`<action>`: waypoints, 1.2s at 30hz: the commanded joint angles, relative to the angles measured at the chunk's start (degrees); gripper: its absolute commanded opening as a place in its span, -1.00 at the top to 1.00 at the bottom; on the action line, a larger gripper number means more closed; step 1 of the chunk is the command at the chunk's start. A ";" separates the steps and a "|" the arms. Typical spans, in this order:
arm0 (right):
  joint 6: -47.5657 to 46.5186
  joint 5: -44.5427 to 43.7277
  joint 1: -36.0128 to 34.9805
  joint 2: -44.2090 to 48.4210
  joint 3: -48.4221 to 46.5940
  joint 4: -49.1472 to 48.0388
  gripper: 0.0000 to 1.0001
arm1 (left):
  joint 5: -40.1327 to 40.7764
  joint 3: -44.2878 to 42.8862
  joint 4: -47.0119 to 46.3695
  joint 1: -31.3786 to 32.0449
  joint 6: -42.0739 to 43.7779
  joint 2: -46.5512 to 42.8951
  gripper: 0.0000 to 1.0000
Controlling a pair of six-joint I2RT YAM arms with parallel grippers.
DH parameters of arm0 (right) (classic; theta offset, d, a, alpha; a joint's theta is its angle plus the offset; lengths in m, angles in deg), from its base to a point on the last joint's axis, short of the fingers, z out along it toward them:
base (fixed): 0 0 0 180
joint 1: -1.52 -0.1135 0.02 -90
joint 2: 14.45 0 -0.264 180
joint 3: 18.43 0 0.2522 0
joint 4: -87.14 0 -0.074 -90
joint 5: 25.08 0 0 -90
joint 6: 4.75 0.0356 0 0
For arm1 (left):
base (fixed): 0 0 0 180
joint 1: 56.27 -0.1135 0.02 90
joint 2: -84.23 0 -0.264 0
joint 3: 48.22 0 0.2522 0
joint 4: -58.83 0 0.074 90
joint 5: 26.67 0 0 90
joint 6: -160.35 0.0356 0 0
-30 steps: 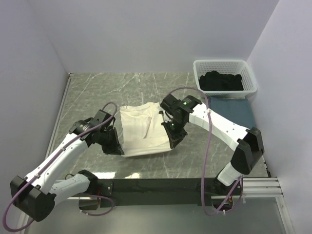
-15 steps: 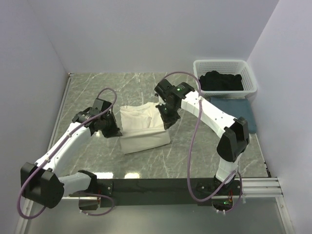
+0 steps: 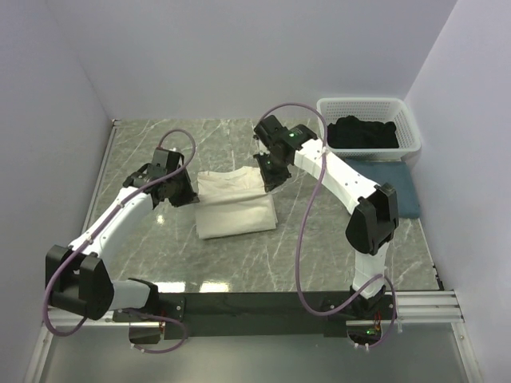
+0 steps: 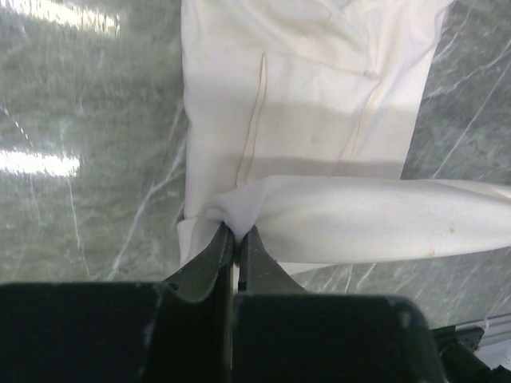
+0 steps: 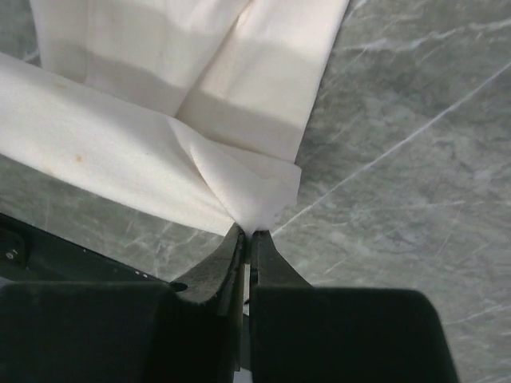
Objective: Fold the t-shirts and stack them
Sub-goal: Fold the tshirt
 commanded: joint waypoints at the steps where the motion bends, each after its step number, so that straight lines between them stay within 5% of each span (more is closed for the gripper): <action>1: -1.56 -2.91 1.79 -1.00 -3.95 -2.33 1.00 | 2.43 -3.30 -4.79 -0.91 2.53 1.63 0.99; 36: 3.72 0.08 9.08 -15.85 -7.38 -17.71 0.94 | 3.92 -10.16 -18.95 -4.87 4.47 22.99 0.99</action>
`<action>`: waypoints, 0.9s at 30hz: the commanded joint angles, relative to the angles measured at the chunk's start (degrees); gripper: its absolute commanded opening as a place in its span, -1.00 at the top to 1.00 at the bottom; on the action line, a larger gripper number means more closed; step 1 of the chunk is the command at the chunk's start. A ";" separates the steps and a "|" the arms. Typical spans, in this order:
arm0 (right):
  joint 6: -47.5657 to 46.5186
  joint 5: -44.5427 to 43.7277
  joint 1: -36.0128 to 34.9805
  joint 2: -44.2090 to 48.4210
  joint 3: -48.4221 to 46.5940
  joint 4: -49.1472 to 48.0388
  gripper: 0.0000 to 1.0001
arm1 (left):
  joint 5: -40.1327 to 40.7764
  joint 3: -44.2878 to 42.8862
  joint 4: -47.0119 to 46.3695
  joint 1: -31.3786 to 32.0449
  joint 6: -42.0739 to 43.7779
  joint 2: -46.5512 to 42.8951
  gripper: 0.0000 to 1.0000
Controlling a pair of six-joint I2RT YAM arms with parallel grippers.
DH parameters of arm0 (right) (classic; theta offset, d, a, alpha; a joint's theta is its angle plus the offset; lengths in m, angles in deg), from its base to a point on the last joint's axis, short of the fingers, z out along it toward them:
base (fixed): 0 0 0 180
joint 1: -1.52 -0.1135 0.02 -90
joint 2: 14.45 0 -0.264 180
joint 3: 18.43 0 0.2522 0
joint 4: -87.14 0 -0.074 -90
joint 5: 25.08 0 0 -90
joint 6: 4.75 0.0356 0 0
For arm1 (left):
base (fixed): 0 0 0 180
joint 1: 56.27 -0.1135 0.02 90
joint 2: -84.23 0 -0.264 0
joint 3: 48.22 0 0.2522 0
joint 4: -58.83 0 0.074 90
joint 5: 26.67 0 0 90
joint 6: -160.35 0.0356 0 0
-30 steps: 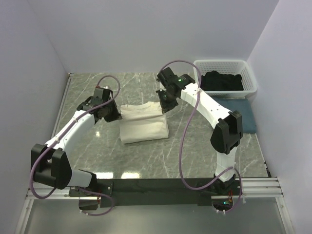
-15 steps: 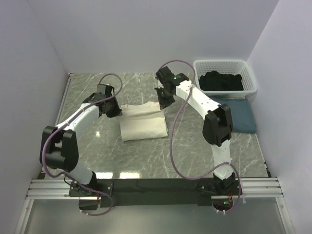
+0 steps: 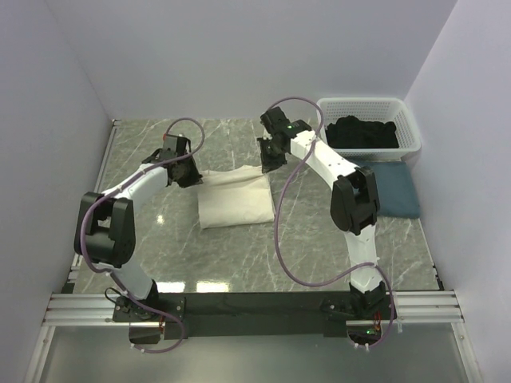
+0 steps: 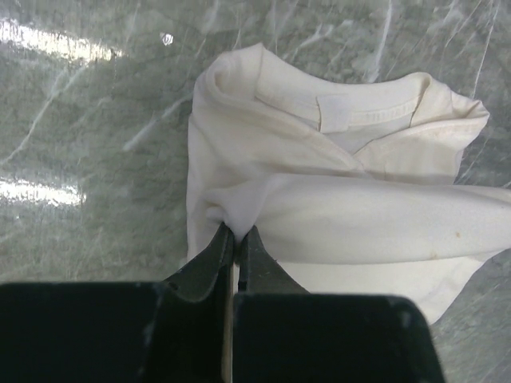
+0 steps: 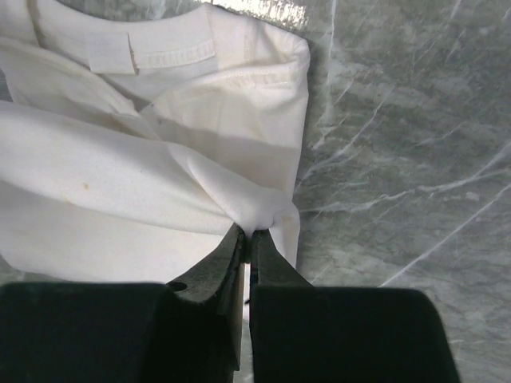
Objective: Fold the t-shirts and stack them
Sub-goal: Fold the tshirt
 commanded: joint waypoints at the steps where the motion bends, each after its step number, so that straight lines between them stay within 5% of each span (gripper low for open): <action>1: 1.38 -1.06 1.46 -1.56 -0.36 -3.05 0.94 | 2.68 -2.95 -1.79 -0.61 1.74 1.13 0.99; 12: 4.01 -2.73 2.07 -1.39 1.57 -6.38 0.66 | 4.96 -2.60 -5.74 -0.61 2.09 3.24 0.83; 15: 5.15 -3.87 2.16 0.54 3.67 -8.84 0.63 | 5.40 -2.33 -7.93 -0.61 2.00 2.37 0.64; 18: 6.56 -5.19 2.34 2.04 4.82 -10.43 0.40 | 6.36 -2.51 -9.34 -0.61 2.18 1.58 0.47; 25: 7.36 -5.47 2.34 11.68 15.26 -20.67 0.17 | 4.00 1.70 -12.16 -0.43 4.19 -3.51 -0.40; 27: 4.65 -1.52 2.25 14.24 21.24 -24.73 0.16 | 3.82 5.03 -12.78 -0.43 5.07 -6.85 -0.41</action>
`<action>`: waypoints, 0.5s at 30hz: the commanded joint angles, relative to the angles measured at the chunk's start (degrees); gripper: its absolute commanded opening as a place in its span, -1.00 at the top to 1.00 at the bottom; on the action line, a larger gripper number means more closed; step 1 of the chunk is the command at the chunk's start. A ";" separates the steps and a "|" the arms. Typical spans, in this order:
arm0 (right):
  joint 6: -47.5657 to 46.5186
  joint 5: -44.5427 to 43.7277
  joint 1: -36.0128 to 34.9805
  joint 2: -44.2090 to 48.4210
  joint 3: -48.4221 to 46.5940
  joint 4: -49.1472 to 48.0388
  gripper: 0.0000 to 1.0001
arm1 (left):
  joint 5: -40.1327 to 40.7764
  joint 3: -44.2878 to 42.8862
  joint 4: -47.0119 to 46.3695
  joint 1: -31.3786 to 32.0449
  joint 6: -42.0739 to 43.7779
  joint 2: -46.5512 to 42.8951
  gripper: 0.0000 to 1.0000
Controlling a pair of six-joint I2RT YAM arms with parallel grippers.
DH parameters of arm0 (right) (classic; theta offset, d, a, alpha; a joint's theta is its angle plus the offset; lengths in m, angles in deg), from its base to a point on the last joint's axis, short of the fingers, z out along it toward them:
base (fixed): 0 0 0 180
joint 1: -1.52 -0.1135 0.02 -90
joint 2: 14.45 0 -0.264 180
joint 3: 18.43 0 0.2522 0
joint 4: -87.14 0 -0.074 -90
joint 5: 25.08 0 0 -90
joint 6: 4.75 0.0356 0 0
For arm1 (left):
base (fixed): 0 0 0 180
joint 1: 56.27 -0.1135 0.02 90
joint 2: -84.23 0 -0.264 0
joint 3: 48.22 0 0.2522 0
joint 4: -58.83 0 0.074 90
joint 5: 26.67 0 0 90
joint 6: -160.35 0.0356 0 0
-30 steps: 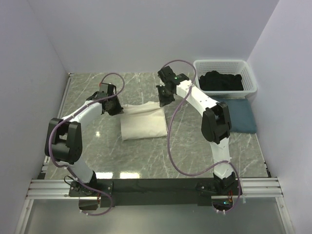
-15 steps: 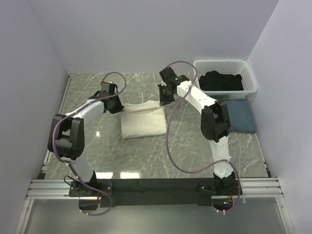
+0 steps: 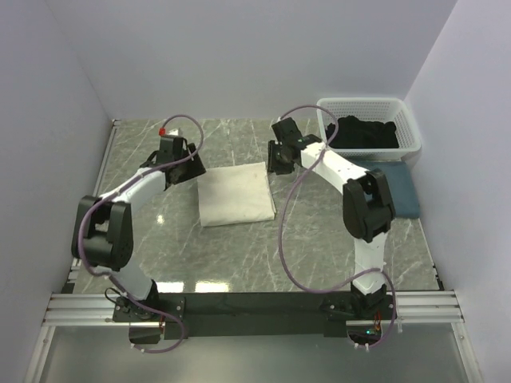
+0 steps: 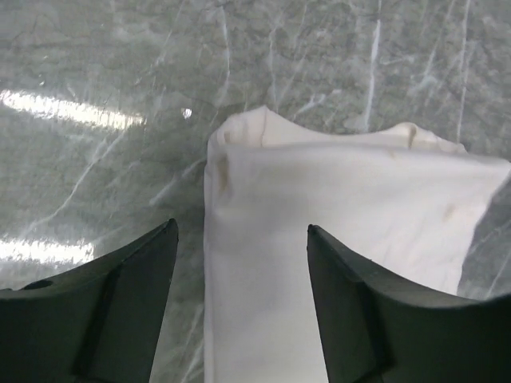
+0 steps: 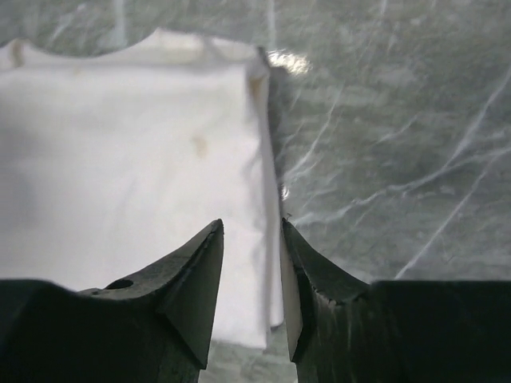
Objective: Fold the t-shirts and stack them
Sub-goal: Fold the tshirt
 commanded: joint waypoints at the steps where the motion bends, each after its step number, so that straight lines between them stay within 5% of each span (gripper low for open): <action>1: -3.19 6.13 0.24 9.37 7.80 -12.65 0.16 | -0.51 4.17 -3.40 0.01 2.28 -7.65 -0.41; 7: -10.75 19.60 -0.02 9.31 10.74 -16.72 0.16 | -3.84 12.08 -5.42 0.80 7.81 -14.42 -0.32; 15: -11.37 30.69 -0.29 1.14 5.74 -19.90 0.16 | -5.08 7.27 -7.79 1.94 9.05 -5.56 0.06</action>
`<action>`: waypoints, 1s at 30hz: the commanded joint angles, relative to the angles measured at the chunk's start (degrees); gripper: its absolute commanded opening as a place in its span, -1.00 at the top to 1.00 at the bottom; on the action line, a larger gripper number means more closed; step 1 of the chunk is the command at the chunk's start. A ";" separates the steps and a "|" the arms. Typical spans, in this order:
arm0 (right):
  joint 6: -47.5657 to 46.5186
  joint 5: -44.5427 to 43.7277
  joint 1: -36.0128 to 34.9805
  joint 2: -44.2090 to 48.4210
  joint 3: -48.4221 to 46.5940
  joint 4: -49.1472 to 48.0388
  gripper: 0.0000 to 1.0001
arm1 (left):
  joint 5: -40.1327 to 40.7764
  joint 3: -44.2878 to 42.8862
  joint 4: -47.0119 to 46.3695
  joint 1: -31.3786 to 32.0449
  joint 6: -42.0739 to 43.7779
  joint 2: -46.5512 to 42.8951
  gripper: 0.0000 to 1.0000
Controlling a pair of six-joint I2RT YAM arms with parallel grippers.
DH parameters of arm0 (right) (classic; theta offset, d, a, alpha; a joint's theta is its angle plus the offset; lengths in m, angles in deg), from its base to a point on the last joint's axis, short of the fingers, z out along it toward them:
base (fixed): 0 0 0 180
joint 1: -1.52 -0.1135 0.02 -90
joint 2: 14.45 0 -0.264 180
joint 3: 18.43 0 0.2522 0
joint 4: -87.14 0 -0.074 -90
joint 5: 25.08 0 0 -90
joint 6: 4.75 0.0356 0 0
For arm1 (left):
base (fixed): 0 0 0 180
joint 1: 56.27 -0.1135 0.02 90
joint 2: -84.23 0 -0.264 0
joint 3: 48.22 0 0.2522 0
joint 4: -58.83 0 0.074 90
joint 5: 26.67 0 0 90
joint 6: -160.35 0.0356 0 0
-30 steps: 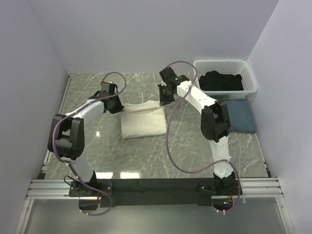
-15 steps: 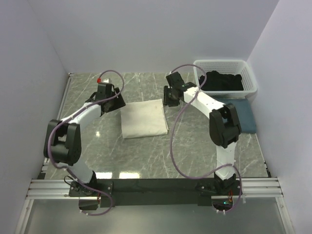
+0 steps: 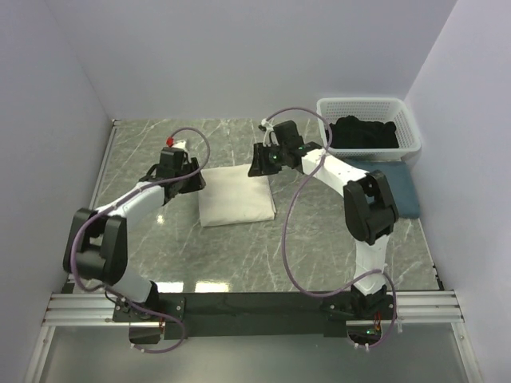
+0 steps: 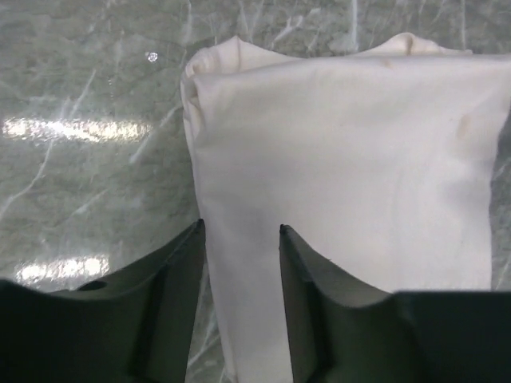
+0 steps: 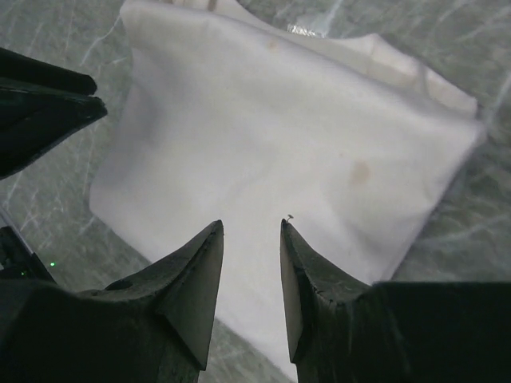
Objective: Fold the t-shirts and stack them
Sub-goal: Fold the tshirt
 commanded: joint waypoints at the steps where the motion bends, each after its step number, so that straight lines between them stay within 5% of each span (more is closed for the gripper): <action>1: -2.13 5.77 -0.14 -5.68 -5.85 -2.74 0.16 | -0.32 -5.17 -3.62 0.26 1.86 4.83 0.15; 7: -1.43 5.42 2.05 -15.70 -15.34 -1.50 0.17 | 1.01 -15.72 -5.38 0.08 1.95 17.22 0.38; 18: 14.83 6.47 8.48 -24.68 -19.76 -9.15 0.17 | -2.94 -26.80 -8.02 -1.32 -0.25 34.98 0.37; 24: 16.24 7.79 8.92 -19.35 -19.50 -9.59 0.17 | -3.22 -27.51 -7.58 -1.76 -1.57 30.43 0.09; 30: 23.52 12.27 8.74 -6.52 -5.90 -18.54 0.11 | -0.23 -24.27 -2.67 -1.68 -8.77 19.10 -0.10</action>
